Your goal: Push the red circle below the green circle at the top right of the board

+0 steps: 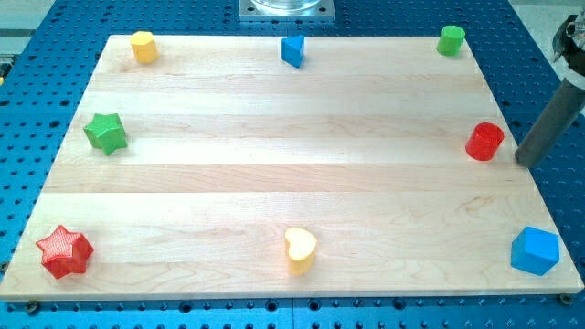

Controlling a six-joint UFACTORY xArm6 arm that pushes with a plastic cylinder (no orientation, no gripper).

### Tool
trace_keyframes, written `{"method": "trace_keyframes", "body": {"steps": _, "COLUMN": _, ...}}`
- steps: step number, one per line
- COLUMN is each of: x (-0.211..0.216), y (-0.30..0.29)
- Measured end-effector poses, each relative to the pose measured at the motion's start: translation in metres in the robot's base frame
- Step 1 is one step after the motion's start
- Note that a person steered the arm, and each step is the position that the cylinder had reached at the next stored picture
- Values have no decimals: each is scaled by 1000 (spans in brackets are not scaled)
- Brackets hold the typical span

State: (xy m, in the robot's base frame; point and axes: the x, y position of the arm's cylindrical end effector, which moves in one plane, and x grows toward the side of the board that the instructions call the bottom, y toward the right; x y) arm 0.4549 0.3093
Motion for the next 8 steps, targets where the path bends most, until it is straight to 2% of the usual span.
{"method": "trace_keyframes", "body": {"steps": 2, "x": 0, "y": -4}}
{"method": "trace_keyframes", "body": {"steps": 3, "x": -5, "y": -42}}
{"method": "trace_keyframes", "body": {"steps": 5, "x": -5, "y": -45}}
{"method": "trace_keyframes", "body": {"steps": 8, "x": 38, "y": -51}}
